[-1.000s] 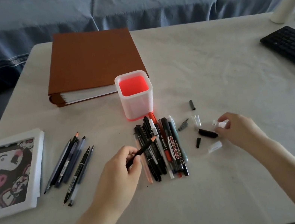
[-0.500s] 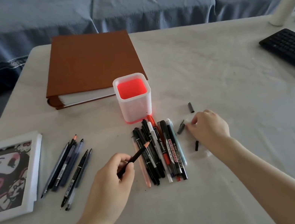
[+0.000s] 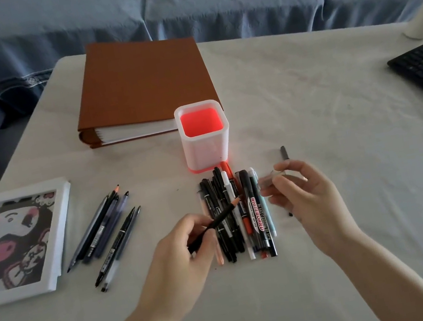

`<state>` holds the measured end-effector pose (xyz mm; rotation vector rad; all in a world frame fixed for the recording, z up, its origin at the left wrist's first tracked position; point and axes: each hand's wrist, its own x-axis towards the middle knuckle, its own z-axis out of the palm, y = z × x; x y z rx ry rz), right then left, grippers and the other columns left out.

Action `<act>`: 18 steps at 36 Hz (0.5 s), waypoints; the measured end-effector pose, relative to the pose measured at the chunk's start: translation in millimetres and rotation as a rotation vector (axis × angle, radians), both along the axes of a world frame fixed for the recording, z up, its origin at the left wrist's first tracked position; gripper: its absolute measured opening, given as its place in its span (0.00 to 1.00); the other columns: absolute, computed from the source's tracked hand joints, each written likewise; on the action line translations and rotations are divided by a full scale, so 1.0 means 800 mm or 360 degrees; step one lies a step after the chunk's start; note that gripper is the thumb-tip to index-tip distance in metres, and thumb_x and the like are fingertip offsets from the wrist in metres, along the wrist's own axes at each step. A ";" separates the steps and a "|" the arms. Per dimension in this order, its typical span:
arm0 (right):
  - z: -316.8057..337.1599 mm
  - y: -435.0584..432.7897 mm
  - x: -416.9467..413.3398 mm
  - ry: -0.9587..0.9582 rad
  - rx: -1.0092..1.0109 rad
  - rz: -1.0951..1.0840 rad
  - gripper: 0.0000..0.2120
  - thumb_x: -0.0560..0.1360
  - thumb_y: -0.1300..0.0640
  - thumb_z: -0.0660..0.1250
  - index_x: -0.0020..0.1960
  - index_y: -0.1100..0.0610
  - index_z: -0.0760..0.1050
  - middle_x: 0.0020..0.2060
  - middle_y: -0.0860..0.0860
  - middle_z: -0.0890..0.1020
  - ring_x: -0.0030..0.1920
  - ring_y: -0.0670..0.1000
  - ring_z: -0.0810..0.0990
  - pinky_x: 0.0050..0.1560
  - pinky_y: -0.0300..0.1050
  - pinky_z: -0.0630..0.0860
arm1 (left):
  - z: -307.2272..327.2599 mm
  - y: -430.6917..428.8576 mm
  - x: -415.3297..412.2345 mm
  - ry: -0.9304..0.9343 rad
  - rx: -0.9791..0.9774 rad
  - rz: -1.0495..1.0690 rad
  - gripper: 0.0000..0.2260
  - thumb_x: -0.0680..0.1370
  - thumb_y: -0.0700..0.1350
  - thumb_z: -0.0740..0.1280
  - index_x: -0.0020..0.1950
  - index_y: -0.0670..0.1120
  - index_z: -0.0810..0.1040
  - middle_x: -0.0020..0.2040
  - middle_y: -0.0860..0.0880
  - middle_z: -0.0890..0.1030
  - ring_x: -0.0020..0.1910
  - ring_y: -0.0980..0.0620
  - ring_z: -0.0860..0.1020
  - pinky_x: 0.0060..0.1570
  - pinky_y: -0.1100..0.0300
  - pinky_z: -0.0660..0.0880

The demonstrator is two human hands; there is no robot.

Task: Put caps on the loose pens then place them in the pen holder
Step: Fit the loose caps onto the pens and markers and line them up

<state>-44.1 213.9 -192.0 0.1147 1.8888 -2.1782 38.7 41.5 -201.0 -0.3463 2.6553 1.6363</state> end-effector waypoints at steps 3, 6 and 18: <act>0.001 -0.007 0.007 0.0066 0.0040 0.0013 0.08 0.75 0.68 0.60 0.45 0.58 0.74 0.32 0.49 0.85 0.34 0.44 0.81 0.39 0.34 0.78 | 0.005 0.004 0.001 0.0000 0.0032 -0.0011 0.08 0.75 0.39 0.64 0.42 0.52 0.75 0.39 0.58 0.81 0.37 0.58 0.77 0.36 0.69 0.71; 0.000 -0.010 0.009 0.0094 0.0110 0.0062 0.08 0.75 0.68 0.61 0.46 0.57 0.76 0.33 0.48 0.85 0.36 0.44 0.82 0.42 0.35 0.78 | 0.007 0.005 0.002 0.0000 0.0043 -0.0024 0.08 0.75 0.39 0.64 0.42 0.53 0.74 0.40 0.58 0.80 0.37 0.57 0.78 0.36 0.67 0.72; -0.012 -0.032 0.025 0.0167 0.0322 0.0378 0.13 0.72 0.63 0.67 0.51 0.47 0.76 0.38 0.49 0.84 0.40 0.44 0.81 0.46 0.35 0.78 | 0.008 -0.003 0.007 0.0084 0.0006 -0.0109 0.08 0.76 0.39 0.64 0.42 0.52 0.76 0.40 0.53 0.80 0.35 0.56 0.75 0.34 0.68 0.69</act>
